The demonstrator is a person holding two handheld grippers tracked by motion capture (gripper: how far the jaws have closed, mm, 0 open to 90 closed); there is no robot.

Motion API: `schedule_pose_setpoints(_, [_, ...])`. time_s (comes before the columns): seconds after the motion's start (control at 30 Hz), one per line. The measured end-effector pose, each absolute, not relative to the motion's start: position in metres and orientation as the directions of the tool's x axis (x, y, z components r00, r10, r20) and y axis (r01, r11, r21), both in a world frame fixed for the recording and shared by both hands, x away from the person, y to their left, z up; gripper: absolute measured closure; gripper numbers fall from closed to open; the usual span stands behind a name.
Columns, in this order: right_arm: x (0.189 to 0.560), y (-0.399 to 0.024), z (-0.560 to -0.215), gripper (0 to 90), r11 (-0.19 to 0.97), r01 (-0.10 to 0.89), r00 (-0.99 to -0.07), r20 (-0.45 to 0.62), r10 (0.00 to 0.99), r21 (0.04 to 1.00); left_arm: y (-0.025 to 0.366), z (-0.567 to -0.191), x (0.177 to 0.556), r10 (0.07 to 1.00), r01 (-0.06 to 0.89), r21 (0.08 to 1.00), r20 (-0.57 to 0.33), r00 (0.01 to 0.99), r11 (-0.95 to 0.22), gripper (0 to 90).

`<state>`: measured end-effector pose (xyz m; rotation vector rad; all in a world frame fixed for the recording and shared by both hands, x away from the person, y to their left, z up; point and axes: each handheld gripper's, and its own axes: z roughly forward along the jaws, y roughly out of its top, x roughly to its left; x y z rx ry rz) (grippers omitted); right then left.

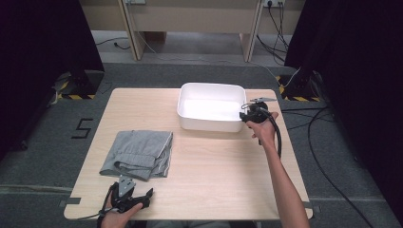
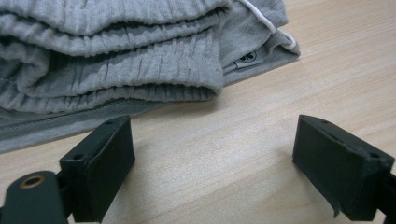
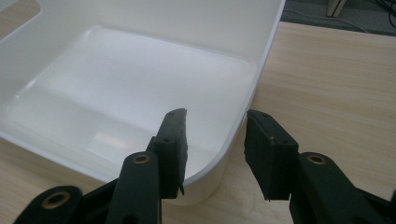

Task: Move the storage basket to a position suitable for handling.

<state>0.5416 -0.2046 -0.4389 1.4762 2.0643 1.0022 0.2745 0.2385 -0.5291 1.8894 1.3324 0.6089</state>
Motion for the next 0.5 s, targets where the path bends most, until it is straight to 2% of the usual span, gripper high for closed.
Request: schedule_pose_setpoints(0.5, [0.506,-0.227,-0.442,58.8,0.227,0.625,-0.380,0.037,0.924,0.747,0.239,-0.529,0.275,0.935,0.591,0.782,-0.032,0.354,-0.197,11.6])
